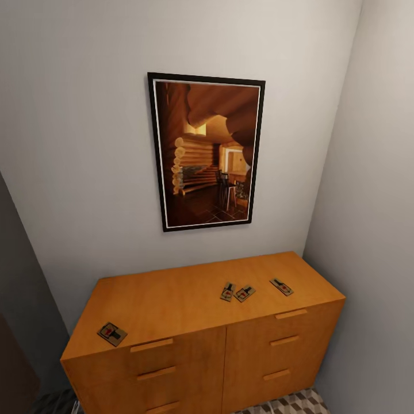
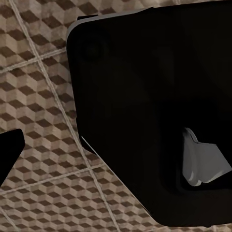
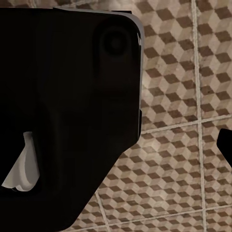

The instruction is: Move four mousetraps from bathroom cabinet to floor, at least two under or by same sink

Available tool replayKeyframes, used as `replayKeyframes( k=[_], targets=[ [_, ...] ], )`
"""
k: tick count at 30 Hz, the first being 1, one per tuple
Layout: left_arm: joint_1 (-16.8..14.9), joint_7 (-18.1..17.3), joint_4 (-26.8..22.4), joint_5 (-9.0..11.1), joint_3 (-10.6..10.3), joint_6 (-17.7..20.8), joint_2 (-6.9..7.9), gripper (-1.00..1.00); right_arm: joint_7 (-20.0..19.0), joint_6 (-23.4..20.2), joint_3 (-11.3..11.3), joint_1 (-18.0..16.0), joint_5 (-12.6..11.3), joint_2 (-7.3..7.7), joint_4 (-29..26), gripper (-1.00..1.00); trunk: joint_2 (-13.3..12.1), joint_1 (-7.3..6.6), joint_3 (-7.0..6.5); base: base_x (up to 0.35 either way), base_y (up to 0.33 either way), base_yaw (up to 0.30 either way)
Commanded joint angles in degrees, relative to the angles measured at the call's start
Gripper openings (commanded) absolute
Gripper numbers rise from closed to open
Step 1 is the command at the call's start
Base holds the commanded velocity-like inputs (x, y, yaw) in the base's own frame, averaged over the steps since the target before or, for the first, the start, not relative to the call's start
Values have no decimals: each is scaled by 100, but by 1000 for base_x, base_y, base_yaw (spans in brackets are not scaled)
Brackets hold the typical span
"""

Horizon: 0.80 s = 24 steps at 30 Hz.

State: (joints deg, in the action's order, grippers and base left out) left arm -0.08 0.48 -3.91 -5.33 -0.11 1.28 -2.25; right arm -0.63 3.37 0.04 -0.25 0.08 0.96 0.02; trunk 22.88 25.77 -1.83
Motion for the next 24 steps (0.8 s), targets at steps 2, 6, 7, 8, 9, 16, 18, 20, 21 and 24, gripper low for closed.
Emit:
replayKeyframes(
  k=[2,6,7,8,9,16,18,20,21,24],
  targets=[
    [0,5,-2,-56,3,14,2,100,-7,21,-1,-2,1,1,7,100,4,2,2,0,0,0],
    [4,5,2,-56,1,14,0,100,-7,22,2,-2,1,1,7,100,4,2,2,0,0,0],
    [3,5,2,-56,-1,14,-1,100,-7,22,3,-2,1,1,7,100,4,2,2,0,0,0],
    [4,5,3,-56,-2,13,-1,100,-7,22,3,-2,1,1,7,100,4,2,2,0,0,0],
    [3,5,3,-56,-3,13,-2,100,-8,21,4,-2,1,1,7,100,4,2,2,0,0,0],
    [0,5,4,-59,-11,13,-3,100,-8,21,9,-2,6,1,7,100,4,2,2,0,0,0],
    [0,5,5,-59,-12,12,-3,100,-8,22,9,-2,7,1,7,100,4,2,2,0,0,0],
    [1,5,5,-58,-10,12,-4,100,-8,22,11,-2,8,1,7,100,4,2,2,0,0,0],
    [1,5,5,-58,-9,12,-4,100,-8,22,10,-2,8,1,7,100,4,2,2,0,0,0],
    [1,5,5,-57,-8,15,-5,100,-6,20,12,-2,9,1,7,100,4,2,2,0,0,0]
  ],
)
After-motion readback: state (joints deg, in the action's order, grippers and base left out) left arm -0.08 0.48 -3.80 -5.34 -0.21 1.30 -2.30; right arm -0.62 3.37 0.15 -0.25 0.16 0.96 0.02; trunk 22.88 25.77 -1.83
